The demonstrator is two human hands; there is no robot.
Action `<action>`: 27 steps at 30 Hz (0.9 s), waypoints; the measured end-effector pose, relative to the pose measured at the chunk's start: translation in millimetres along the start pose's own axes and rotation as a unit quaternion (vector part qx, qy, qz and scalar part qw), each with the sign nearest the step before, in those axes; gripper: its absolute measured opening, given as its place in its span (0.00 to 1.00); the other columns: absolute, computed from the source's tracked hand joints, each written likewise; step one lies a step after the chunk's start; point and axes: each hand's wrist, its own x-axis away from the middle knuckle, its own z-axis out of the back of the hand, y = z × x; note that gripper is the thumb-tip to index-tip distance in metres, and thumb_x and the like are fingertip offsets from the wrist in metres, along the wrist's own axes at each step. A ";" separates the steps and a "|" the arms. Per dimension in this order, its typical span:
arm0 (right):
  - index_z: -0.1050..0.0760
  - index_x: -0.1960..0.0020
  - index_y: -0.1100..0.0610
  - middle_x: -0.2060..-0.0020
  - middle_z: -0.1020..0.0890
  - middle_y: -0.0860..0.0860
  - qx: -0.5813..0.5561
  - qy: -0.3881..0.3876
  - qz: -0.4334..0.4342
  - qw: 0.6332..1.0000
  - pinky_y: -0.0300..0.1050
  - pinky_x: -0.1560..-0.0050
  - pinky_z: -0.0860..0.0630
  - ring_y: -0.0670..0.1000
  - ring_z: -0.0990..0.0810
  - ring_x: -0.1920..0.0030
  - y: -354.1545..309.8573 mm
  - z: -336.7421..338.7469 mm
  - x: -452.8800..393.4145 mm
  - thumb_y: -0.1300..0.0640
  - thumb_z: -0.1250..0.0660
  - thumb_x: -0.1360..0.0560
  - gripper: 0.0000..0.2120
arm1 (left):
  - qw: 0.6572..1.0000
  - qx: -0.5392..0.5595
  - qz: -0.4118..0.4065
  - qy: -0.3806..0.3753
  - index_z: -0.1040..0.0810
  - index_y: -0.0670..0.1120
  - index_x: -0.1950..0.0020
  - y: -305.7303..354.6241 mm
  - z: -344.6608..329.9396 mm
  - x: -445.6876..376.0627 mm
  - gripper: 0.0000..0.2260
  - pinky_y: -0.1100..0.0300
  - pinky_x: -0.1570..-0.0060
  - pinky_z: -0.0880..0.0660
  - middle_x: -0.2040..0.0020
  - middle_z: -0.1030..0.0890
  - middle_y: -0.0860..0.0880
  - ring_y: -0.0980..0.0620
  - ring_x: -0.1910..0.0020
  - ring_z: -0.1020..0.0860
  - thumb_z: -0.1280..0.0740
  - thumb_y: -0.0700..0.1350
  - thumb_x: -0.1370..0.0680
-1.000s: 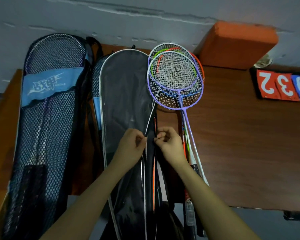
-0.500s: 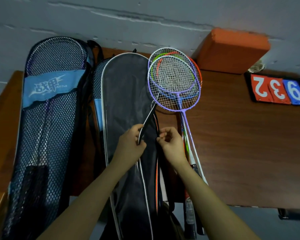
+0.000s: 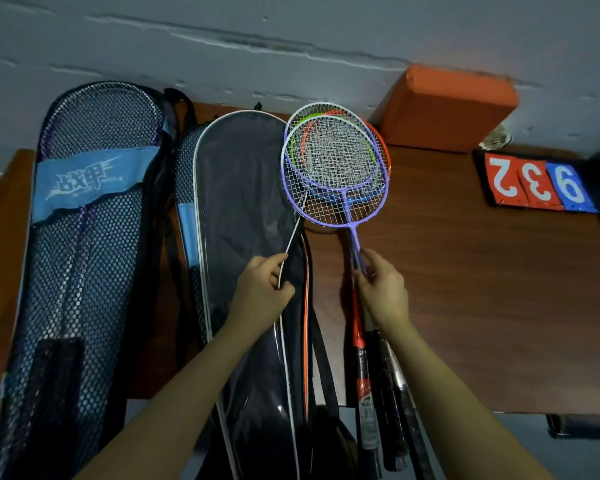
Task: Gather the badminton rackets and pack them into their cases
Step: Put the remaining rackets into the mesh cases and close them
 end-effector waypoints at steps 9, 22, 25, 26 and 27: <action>0.24 0.39 0.50 0.53 0.19 0.52 0.027 0.098 0.074 0.992 0.45 0.64 0.32 0.58 0.20 0.56 -1.0 1.5 -6.7 0.56 0.34 0.25 0.15 | 1.000 -0.017 0.022 0.003 0.21 0.48 0.43 1.7 -6.3 -5.2 0.15 0.54 0.53 0.23 0.58 0.23 0.49 0.51 0.64 0.23 0.30 0.41 0.29; 0.25 0.37 0.50 0.49 0.19 0.52 -0.026 0.050 0.027 0.998 0.50 0.55 0.25 0.55 0.21 0.49 -9.6 -7.0 -35.8 0.51 0.35 0.24 0.16 | 0.998 -0.053 0.027 -0.002 0.22 0.49 0.46 6.1 -16.6 -15.4 0.14 0.53 0.56 0.24 0.60 0.24 0.51 0.50 0.62 0.24 0.31 0.42 0.31; 0.28 0.35 0.52 0.47 0.21 0.55 -0.016 0.027 0.031 0.999 0.52 0.55 0.24 0.57 0.22 0.49 -8.2 -10.7 -35.1 0.53 0.34 0.25 0.19 | 0.998 -0.054 0.023 -0.001 0.22 0.48 0.45 7.4 -19.4 -20.2 0.15 0.54 0.57 0.24 0.59 0.24 0.51 0.50 0.62 0.24 0.31 0.41 0.32; 0.28 0.34 0.52 0.47 0.21 0.55 -0.020 0.025 0.034 0.999 0.52 0.55 0.25 0.58 0.22 0.49 -8.9 -11.2 -35.8 0.55 0.34 0.25 0.19 | 0.998 -0.057 0.025 -0.003 0.22 0.47 0.45 9.0 -19.4 -21.9 0.15 0.56 0.57 0.25 0.59 0.25 0.51 0.51 0.62 0.24 0.31 0.41 0.32; 0.28 0.34 0.52 0.48 0.21 0.56 -0.023 0.025 0.039 0.999 0.51 0.55 0.25 0.59 0.22 0.50 -9.5 -11.6 -36.7 0.57 0.34 0.25 0.20 | 0.998 -0.061 0.025 -0.006 0.22 0.47 0.44 9.6 -19.8 -23.7 0.16 0.56 0.57 0.25 0.58 0.25 0.51 0.50 0.61 0.25 0.31 0.41 0.31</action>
